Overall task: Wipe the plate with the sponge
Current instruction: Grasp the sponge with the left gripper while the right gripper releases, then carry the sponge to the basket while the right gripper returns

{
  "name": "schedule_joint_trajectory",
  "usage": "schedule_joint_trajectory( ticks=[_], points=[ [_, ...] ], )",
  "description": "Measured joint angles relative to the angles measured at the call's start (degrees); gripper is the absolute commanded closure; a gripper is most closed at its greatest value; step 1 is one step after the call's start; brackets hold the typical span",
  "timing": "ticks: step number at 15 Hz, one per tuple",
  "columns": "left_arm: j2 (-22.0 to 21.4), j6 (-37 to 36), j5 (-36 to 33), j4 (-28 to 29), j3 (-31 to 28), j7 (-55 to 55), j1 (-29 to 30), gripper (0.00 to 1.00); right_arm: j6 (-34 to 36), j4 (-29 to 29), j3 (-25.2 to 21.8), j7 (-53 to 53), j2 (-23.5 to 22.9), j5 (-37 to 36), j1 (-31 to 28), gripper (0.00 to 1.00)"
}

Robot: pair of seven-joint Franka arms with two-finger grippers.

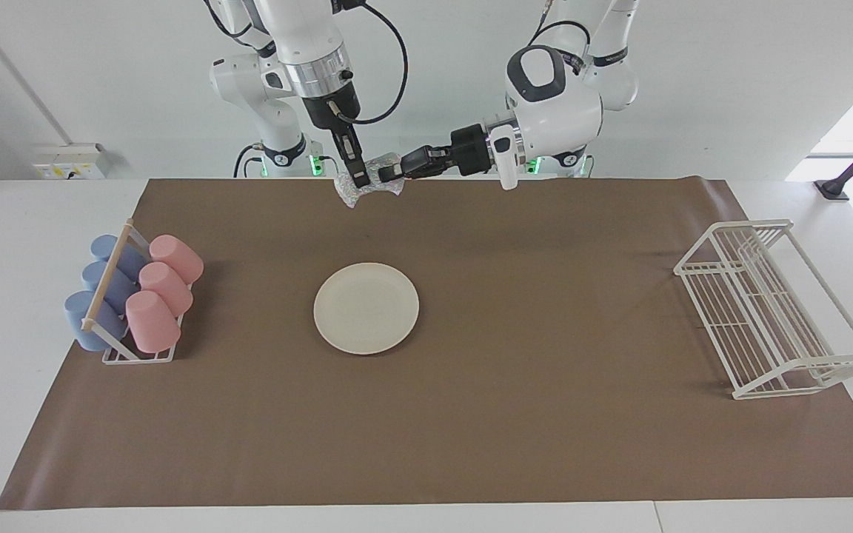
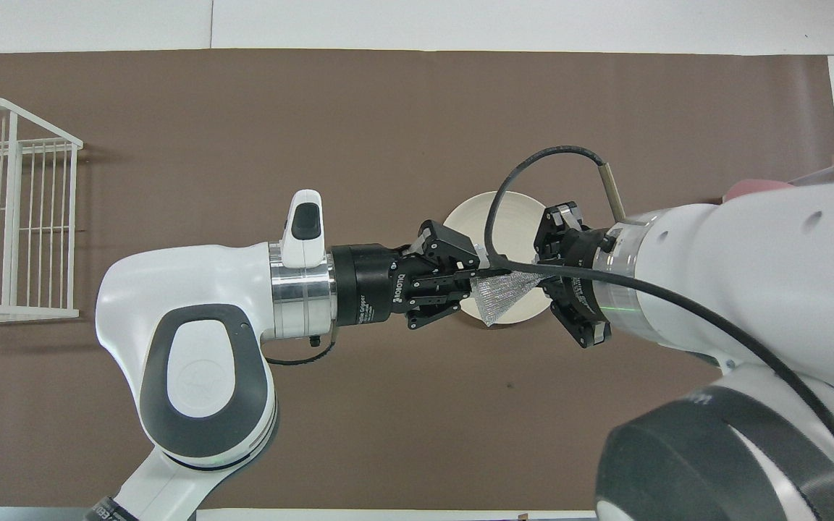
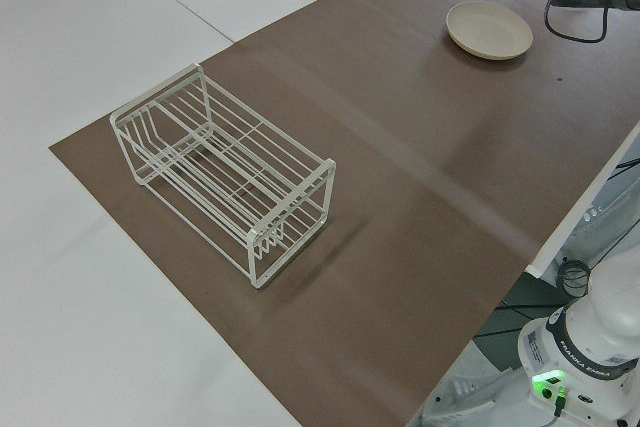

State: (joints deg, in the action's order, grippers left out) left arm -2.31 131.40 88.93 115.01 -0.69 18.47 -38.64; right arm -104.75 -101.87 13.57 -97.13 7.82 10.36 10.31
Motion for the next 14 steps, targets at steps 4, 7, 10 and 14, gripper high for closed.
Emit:
schedule_joint_trajectory(
  ticks=[4, 7, 10, 14],
  points=[
    [-0.2, -1.0, -0.1, 0.3, -0.4, 0.3, 0.2, 1.0, 1.0, 0.0, -0.1, 7.5, 0.2, -0.1, -0.2, 0.0],
    [-0.6, -1.8, -1.0, 0.9, -0.6, 0.3, 0.8, 1.0, 2.4, 0.0, -0.4, 19.2, 0.3, -0.1, -1.3, 0.0],
    [-1.4, -5.2, -5.9, 1.8, -0.8, 0.6, 3.5, 1.0, 3.6, 0.0, -0.6, 30.5, 0.4, -0.2, -3.7, 0.0],
    [-1.7, -13.3, -16.2, 2.3, -1.1, 1.9, 10.7, 1.0, 5.7, -0.3, -0.8, 45.1, 0.4, -0.2, -9.2, 0.0]
  ],
)
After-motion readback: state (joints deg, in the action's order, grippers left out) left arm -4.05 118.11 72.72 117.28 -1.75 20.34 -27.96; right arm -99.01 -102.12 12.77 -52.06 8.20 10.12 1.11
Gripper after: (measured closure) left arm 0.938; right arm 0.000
